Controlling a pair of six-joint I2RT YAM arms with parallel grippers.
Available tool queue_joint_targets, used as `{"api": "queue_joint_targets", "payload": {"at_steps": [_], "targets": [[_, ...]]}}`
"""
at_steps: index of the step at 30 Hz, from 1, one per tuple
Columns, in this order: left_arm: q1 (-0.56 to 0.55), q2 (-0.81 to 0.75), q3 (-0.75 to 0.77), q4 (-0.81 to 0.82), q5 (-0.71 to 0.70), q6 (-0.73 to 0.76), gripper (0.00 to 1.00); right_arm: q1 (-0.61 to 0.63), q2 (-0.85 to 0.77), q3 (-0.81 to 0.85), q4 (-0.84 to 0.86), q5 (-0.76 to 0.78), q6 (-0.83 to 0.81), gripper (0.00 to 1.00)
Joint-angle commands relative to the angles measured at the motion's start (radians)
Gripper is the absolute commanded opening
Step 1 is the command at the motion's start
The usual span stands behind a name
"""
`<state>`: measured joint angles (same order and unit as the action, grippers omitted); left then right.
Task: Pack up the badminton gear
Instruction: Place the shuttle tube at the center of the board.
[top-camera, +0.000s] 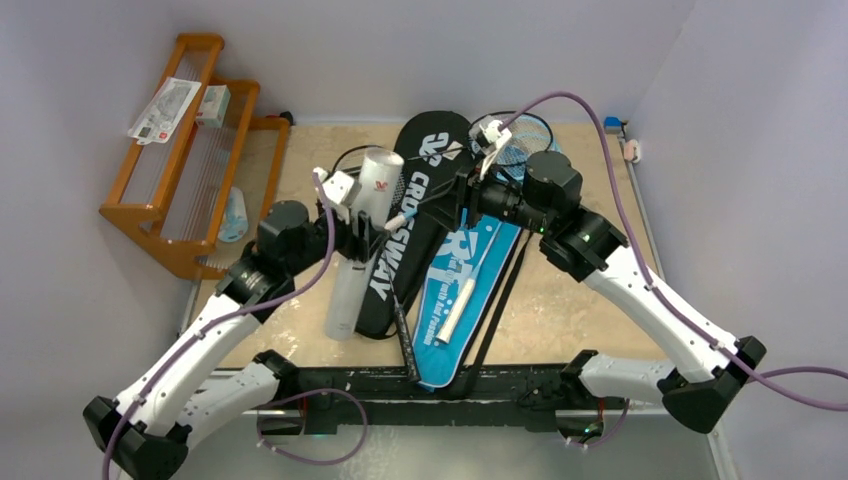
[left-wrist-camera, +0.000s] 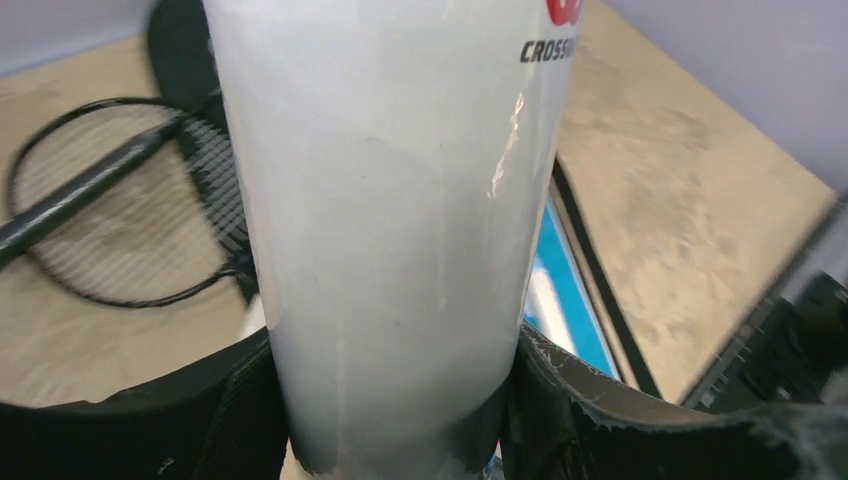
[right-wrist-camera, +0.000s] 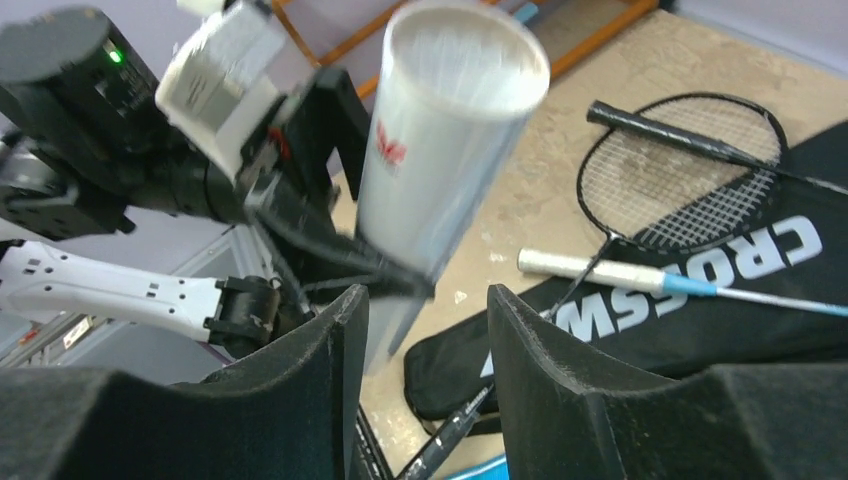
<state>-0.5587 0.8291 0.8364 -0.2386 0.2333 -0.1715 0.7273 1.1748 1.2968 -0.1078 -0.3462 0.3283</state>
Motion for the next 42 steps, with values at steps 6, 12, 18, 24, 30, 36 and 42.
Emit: {"api": "queue_joint_targets", "payload": {"at_steps": [6, 12, 18, 24, 30, 36, 42], "targets": [[0.051, 0.206, 0.180, -0.209, -0.453, 0.073, 0.49, 0.005, -0.087, -0.077, -0.099, 0.153, -0.026, 0.51], [0.216, 0.342, 0.202, -0.252, -0.425, 0.099, 0.49, 0.004, -0.109, -0.159, -0.099, 0.150, -0.023, 0.51], [0.310, 0.515, 0.269, -0.271, -0.503, 0.107, 0.49, 0.004, -0.085, -0.176, -0.119, 0.055, -0.023, 0.51], [0.404, 0.726, 0.362, -0.270, -0.532, 0.143, 0.49, 0.003, -0.098, -0.232, -0.087, -0.012, -0.014, 0.51], [0.475, 0.932, 0.424, -0.311, -0.596, 0.167, 0.49, 0.003, -0.147, -0.276, -0.076, 0.003, -0.012, 0.51], [0.544, 1.019, 0.447, -0.288, -0.631, 0.167, 0.52, 0.003, -0.176, -0.279, -0.090, 0.001, -0.001, 0.52], [0.543, 1.036, 0.540, -0.357, -0.591, 0.179, 0.79, 0.003, -0.137, -0.280, -0.112, 0.020, 0.005, 0.76]]}}
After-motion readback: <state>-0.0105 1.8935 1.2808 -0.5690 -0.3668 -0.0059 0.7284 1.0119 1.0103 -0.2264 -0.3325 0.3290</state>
